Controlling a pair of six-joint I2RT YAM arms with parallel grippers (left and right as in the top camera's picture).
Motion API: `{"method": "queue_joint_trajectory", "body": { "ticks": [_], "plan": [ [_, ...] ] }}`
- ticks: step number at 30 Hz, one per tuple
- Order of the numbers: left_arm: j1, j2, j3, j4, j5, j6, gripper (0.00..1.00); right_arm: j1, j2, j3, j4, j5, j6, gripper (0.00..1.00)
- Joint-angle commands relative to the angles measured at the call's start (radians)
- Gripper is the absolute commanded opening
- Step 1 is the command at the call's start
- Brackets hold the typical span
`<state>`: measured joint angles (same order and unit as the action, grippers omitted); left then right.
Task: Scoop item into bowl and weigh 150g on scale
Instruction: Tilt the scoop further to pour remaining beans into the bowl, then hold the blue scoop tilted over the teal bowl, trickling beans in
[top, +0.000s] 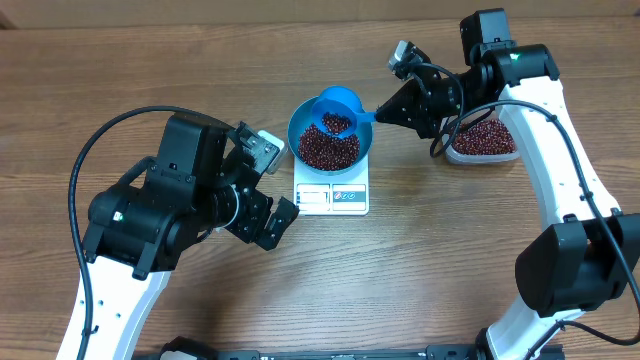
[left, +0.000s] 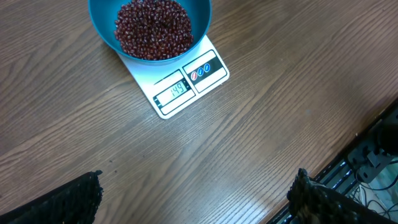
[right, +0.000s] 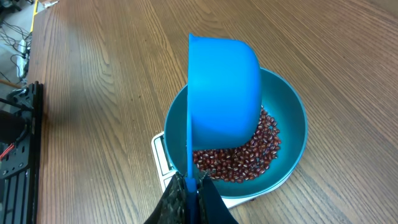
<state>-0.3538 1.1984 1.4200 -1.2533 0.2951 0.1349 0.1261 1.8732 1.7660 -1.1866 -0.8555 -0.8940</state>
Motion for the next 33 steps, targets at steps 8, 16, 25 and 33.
{"method": "queue_joint_trajectory", "body": {
  "ticks": [8,16,25,33],
  "plan": [
    [-0.006,0.006,0.003,0.001,-0.007,0.022,1.00,0.000,-0.010,0.027,0.014,-0.009,-0.039,0.04],
    [-0.006,0.006,0.003,0.001,-0.007,0.022,0.99,-0.002,-0.010,0.027,0.029,-0.008,-0.058,0.04],
    [-0.006,0.006,0.003,0.001,-0.007,0.022,0.99,-0.002,-0.010,0.027,0.021,0.028,-0.075,0.04],
    [-0.006,0.006,0.003,0.001,-0.007,0.022,1.00,-0.003,-0.010,0.027,0.020,0.024,-0.044,0.04]
  ]
}}
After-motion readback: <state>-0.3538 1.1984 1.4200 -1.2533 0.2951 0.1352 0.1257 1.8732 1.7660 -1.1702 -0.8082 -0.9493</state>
